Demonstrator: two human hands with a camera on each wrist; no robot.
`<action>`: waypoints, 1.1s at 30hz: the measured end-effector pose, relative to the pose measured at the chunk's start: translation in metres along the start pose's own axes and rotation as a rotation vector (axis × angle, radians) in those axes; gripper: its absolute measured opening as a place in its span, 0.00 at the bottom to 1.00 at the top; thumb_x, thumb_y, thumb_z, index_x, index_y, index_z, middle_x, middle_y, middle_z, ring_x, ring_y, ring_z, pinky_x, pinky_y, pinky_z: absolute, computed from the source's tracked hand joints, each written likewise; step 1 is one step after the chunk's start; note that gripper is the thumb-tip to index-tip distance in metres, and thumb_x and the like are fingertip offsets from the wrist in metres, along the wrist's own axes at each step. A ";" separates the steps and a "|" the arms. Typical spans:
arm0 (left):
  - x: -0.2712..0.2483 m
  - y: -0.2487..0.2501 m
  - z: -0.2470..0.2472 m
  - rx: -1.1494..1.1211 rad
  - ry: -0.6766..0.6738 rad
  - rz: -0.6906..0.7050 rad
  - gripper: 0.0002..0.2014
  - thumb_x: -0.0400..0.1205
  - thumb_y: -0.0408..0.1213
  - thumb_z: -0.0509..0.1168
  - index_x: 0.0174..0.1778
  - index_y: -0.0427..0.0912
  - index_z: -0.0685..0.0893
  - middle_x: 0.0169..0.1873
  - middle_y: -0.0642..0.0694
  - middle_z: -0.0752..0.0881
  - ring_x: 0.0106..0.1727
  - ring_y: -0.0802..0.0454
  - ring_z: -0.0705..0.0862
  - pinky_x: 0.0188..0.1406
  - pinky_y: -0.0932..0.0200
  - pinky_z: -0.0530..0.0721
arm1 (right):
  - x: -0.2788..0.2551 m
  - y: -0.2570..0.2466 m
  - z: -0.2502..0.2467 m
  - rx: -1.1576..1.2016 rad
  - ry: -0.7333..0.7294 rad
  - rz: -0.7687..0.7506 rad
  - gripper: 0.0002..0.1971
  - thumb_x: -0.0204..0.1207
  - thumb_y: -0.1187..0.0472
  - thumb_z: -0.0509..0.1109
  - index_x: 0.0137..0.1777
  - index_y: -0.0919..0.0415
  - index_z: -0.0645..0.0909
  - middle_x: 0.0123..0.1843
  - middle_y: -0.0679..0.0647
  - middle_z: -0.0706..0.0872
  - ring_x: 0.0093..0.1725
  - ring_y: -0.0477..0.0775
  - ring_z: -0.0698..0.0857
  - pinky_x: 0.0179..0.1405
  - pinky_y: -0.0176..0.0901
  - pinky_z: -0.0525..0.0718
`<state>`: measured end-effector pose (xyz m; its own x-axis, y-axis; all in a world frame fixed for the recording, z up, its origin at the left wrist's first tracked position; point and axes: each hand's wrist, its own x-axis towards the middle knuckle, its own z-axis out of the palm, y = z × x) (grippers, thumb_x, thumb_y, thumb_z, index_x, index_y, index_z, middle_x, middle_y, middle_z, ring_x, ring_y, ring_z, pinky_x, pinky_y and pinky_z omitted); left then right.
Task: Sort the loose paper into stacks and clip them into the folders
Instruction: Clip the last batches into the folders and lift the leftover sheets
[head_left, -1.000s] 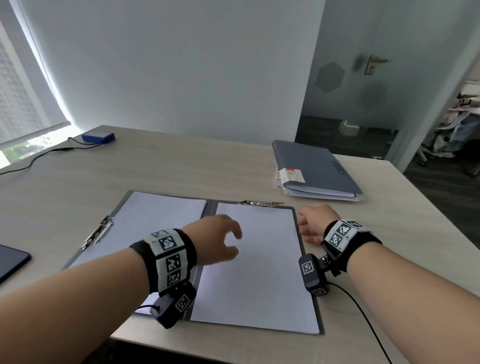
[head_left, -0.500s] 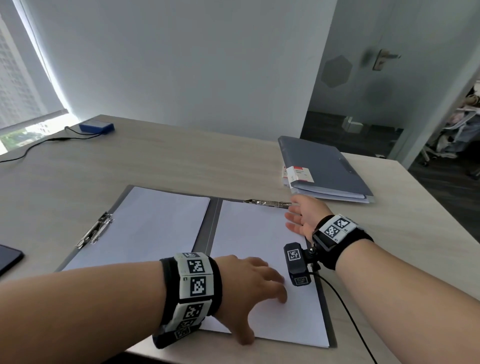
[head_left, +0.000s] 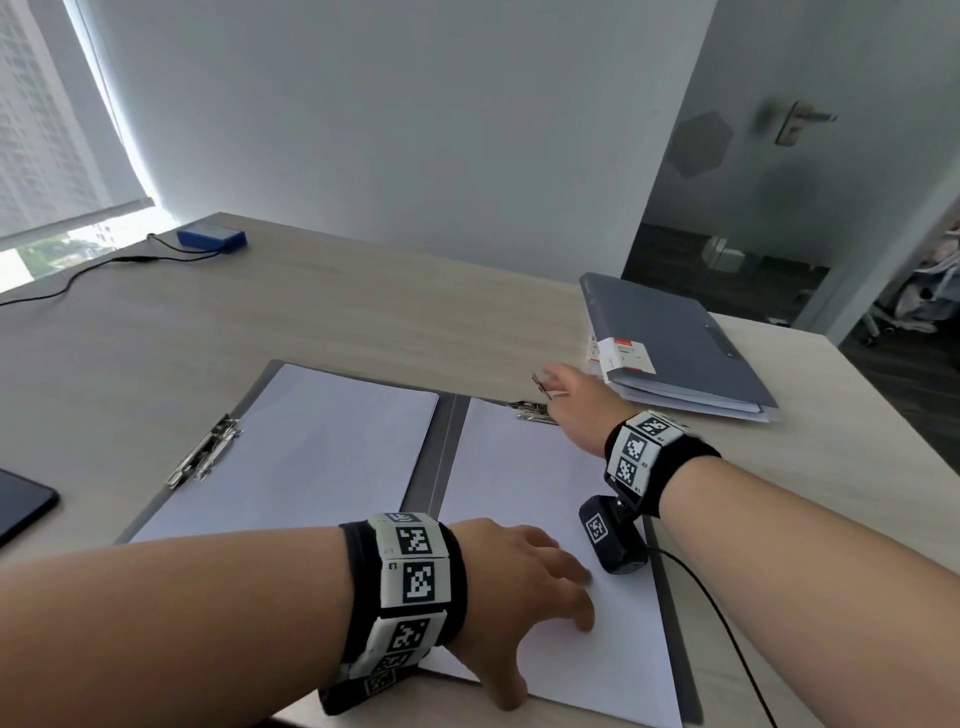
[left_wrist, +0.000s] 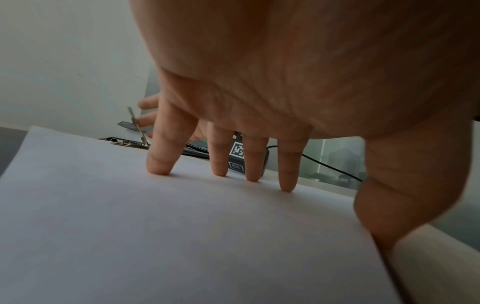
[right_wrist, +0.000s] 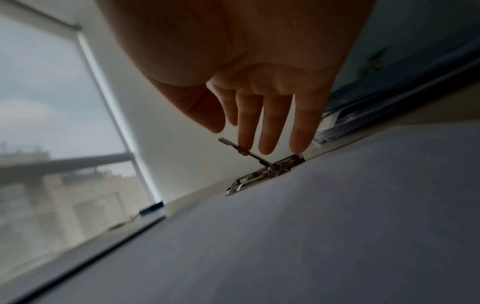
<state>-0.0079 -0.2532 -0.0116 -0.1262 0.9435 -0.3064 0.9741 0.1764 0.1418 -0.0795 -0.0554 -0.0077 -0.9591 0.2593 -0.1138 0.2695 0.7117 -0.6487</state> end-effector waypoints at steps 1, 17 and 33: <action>0.000 -0.001 0.001 -0.001 0.001 0.000 0.38 0.70 0.57 0.74 0.75 0.66 0.65 0.82 0.60 0.59 0.83 0.50 0.58 0.66 0.39 0.77 | 0.002 -0.004 0.001 -0.132 -0.040 -0.024 0.30 0.82 0.66 0.56 0.85 0.53 0.64 0.82 0.51 0.72 0.71 0.52 0.79 0.62 0.31 0.75; 0.004 -0.002 0.004 -0.042 0.021 -0.010 0.37 0.72 0.55 0.74 0.76 0.64 0.66 0.83 0.58 0.59 0.83 0.48 0.57 0.66 0.38 0.76 | 0.023 -0.019 0.018 -0.822 -0.320 -0.071 0.39 0.76 0.69 0.54 0.86 0.39 0.56 0.84 0.50 0.66 0.75 0.63 0.75 0.72 0.53 0.77; 0.002 0.009 0.006 -0.092 0.023 -0.050 0.36 0.72 0.54 0.75 0.75 0.64 0.67 0.82 0.59 0.60 0.84 0.50 0.56 0.72 0.36 0.72 | 0.011 -0.040 0.023 -1.056 -0.375 -0.027 0.35 0.80 0.65 0.56 0.87 0.51 0.54 0.81 0.58 0.71 0.75 0.65 0.77 0.70 0.54 0.79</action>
<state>0.0016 -0.2517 -0.0167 -0.1794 0.9391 -0.2932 0.9454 0.2470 0.2127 -0.1027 -0.0961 0.0000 -0.8832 0.1488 -0.4448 0.0159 0.9573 0.2888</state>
